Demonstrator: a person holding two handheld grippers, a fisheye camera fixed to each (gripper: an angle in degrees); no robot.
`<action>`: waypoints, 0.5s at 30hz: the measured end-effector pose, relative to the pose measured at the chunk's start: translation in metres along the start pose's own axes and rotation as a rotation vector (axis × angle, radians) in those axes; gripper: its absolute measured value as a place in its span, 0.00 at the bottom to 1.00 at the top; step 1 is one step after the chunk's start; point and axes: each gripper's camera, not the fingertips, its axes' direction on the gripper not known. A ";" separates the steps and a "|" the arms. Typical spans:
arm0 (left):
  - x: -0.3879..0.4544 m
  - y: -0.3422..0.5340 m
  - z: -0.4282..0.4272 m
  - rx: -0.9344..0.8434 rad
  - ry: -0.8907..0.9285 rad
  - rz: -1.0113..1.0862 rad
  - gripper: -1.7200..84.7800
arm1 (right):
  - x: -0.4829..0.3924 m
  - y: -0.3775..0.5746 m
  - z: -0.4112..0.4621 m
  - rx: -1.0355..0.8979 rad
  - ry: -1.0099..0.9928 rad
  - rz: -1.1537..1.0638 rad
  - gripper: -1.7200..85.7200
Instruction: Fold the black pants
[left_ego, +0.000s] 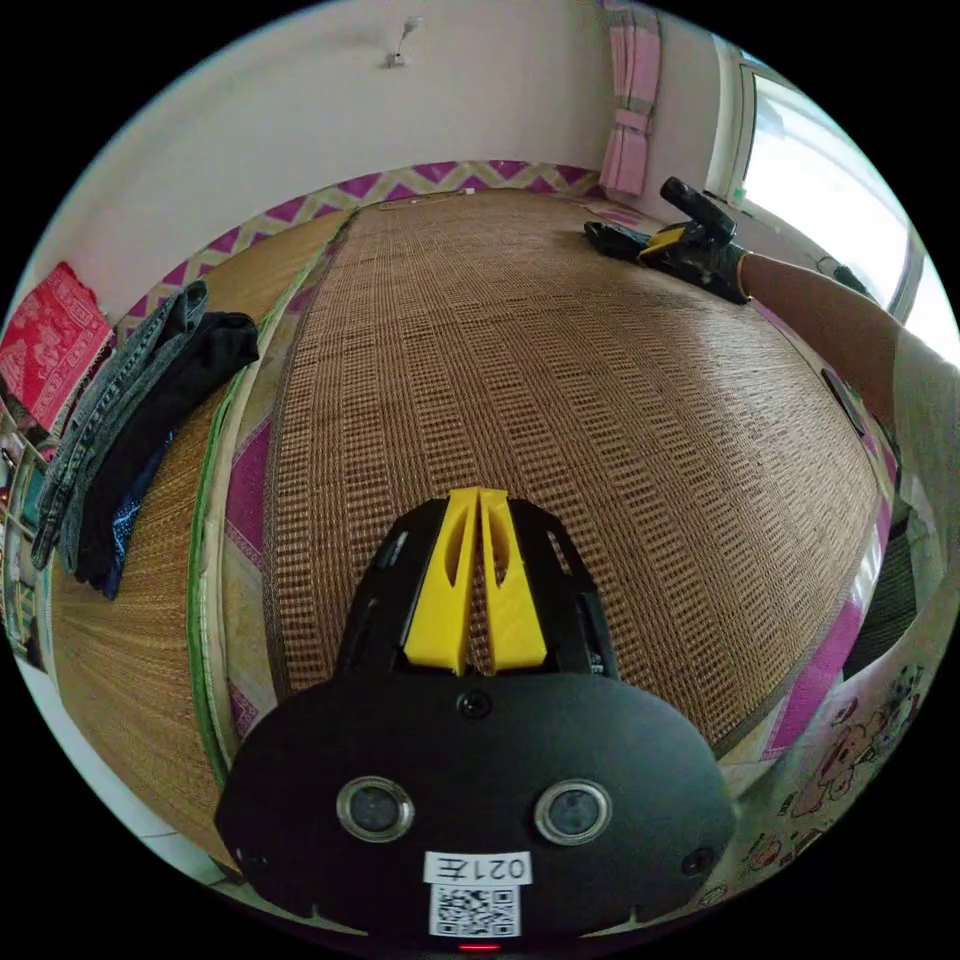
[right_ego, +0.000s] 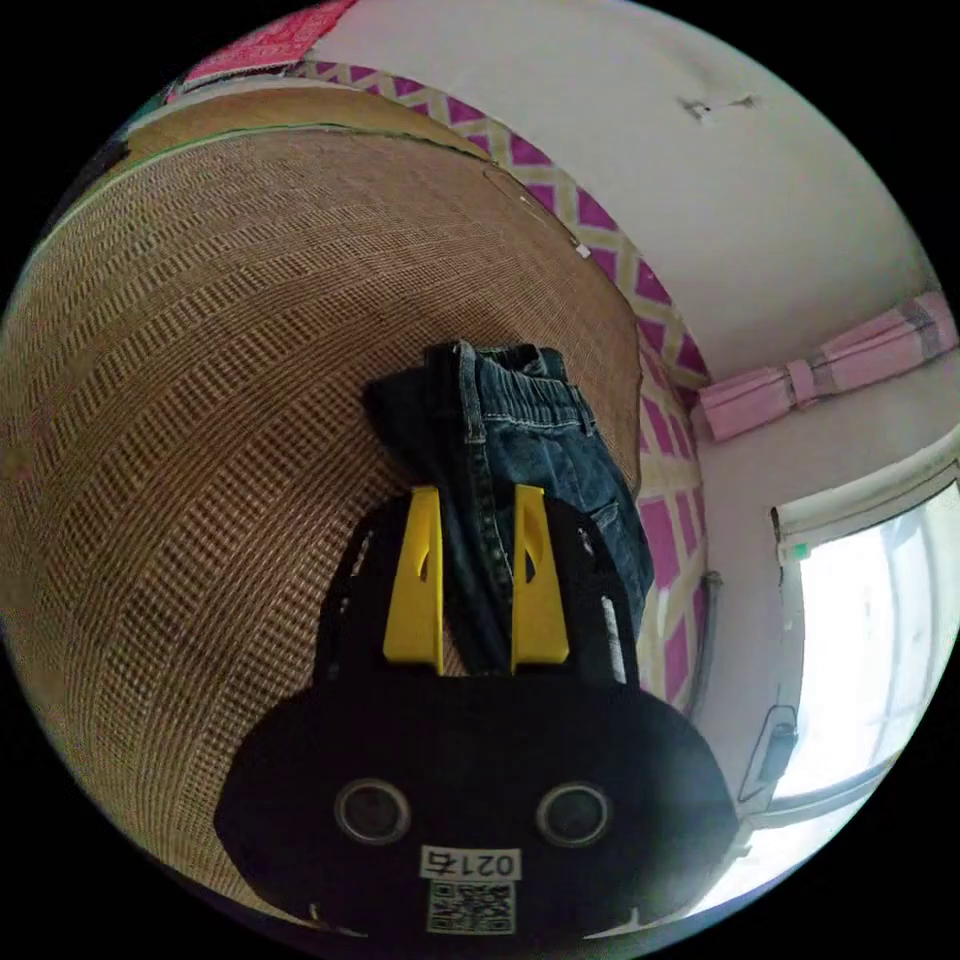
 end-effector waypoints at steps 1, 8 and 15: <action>0.006 0.002 0.003 0.000 -0.015 0.009 0.01 | 0.000 -0.002 0.000 -0.020 0.006 -0.007 0.12; 0.017 0.011 0.015 0.002 0.009 -0.004 0.01 | 0.070 0.005 -0.043 -0.076 -0.248 0.291 0.09; 0.020 0.021 0.023 0.001 0.027 -0.012 0.01 | 0.023 0.090 -0.196 0.096 -0.391 0.054 0.09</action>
